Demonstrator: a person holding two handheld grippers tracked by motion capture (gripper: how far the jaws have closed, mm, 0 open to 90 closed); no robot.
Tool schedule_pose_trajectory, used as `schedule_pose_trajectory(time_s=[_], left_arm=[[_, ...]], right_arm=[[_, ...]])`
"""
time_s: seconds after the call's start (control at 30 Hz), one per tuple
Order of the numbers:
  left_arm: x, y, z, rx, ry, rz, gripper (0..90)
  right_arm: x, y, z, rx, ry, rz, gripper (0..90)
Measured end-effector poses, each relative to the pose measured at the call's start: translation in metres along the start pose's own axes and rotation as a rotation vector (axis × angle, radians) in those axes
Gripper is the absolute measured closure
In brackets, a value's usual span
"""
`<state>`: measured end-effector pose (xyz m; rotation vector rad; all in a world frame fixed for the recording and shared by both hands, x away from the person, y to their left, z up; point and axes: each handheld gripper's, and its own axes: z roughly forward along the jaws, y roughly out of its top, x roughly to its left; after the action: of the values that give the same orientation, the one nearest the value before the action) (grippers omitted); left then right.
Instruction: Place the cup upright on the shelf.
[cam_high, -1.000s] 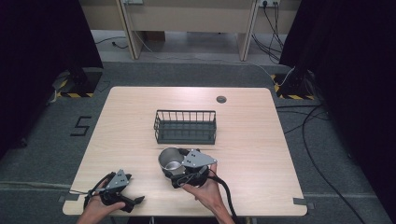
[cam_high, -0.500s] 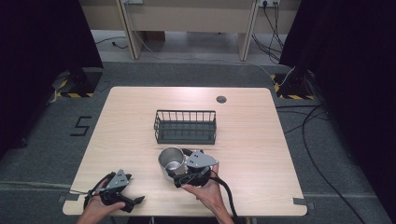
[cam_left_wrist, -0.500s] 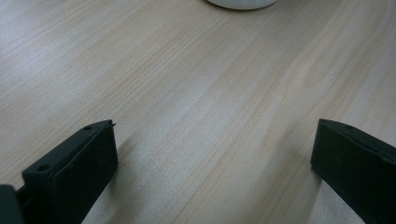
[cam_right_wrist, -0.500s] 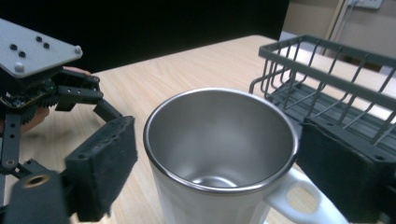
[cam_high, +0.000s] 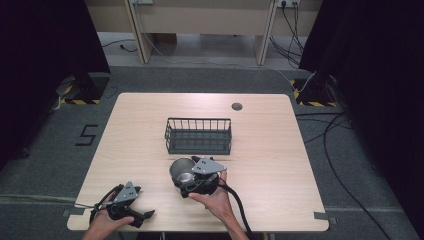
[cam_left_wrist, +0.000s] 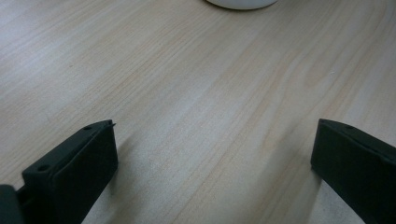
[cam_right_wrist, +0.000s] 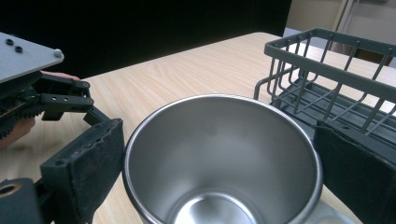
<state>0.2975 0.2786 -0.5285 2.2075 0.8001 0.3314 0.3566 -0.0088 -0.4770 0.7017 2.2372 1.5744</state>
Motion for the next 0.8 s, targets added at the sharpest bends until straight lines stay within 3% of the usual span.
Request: schedule_pose_trajectory(time_s=[0.37, 0.6, 0.8], left_arm=[[0.000, 0.000, 0.000, 0.000, 0.000, 0.000, 0.0], [0.000, 0.000, 0.000, 0.001, 0.000, 0.001, 0.0], [0.000, 0.000, 0.000, -0.002, 0.001, 0.000, 0.0]], right_arm=[[-0.002, -0.001, 0.014, 0.037, 0.012, 0.000, 4.7], [-0.002, -0.001, 0.014, 0.036, 0.009, -0.008, 5.9], [0.000, 0.003, 0.007, 0.028, -0.021, -0.017, 6.1]])
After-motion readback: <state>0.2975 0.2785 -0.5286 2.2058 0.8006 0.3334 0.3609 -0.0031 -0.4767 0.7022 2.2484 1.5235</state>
